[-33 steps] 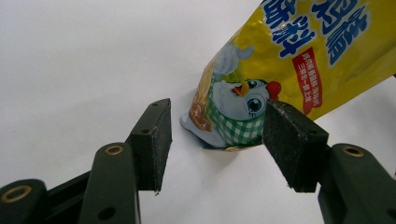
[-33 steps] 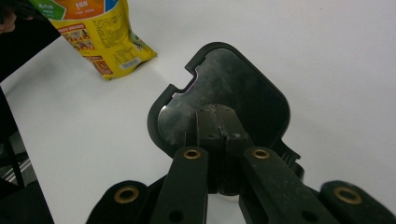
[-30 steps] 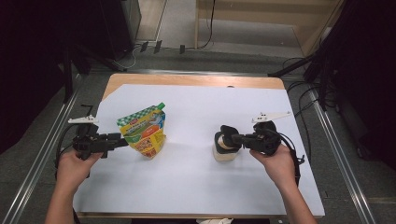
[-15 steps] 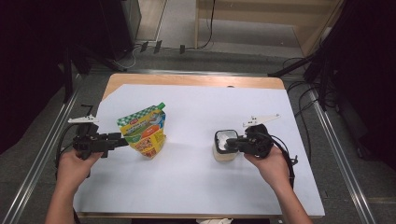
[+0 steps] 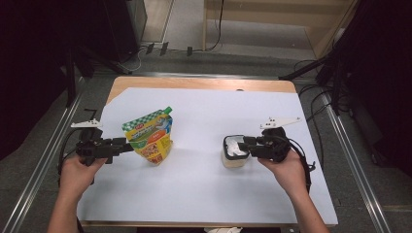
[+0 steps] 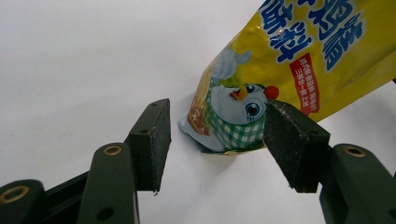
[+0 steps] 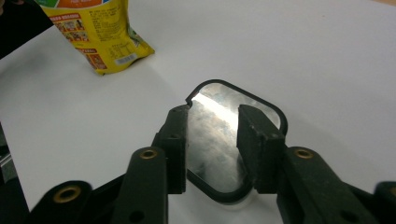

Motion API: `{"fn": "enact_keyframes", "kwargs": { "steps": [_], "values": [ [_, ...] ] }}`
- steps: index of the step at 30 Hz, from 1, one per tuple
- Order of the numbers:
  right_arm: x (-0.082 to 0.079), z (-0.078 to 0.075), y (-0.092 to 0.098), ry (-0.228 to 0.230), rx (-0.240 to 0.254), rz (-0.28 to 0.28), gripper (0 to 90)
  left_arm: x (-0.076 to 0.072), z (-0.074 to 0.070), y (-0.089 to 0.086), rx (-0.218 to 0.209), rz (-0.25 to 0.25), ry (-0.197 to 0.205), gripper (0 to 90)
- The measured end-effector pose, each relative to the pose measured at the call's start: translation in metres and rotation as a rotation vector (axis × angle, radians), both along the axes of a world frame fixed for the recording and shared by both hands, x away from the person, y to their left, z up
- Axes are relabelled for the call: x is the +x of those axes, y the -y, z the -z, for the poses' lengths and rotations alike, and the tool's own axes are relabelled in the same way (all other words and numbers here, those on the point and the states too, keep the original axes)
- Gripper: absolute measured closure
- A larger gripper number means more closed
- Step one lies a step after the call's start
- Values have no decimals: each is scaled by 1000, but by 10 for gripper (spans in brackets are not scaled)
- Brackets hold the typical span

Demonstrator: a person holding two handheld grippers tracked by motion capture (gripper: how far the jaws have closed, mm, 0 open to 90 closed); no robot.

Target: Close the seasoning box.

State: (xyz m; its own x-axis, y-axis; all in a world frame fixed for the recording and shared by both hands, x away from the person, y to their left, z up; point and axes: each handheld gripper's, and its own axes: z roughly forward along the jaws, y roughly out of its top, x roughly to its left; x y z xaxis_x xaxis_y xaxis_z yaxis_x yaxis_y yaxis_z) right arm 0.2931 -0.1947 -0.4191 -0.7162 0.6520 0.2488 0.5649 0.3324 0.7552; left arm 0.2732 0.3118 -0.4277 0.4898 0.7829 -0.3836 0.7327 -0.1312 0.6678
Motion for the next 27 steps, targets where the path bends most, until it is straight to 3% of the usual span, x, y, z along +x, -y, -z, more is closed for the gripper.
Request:
{"fn": "enact_keyframes", "kwargs": {
  "steps": [17,23,27],
  "values": [
    [6,3,33,51,31,47,436,1,1,3,24,-5,2,421],
    [9,8,49,40,53,81,389,2,1,3,27,-3,4,417],
    [9,11,60,63,47,116,370,3,1,4,28,-2,8,416]
  ]
}}
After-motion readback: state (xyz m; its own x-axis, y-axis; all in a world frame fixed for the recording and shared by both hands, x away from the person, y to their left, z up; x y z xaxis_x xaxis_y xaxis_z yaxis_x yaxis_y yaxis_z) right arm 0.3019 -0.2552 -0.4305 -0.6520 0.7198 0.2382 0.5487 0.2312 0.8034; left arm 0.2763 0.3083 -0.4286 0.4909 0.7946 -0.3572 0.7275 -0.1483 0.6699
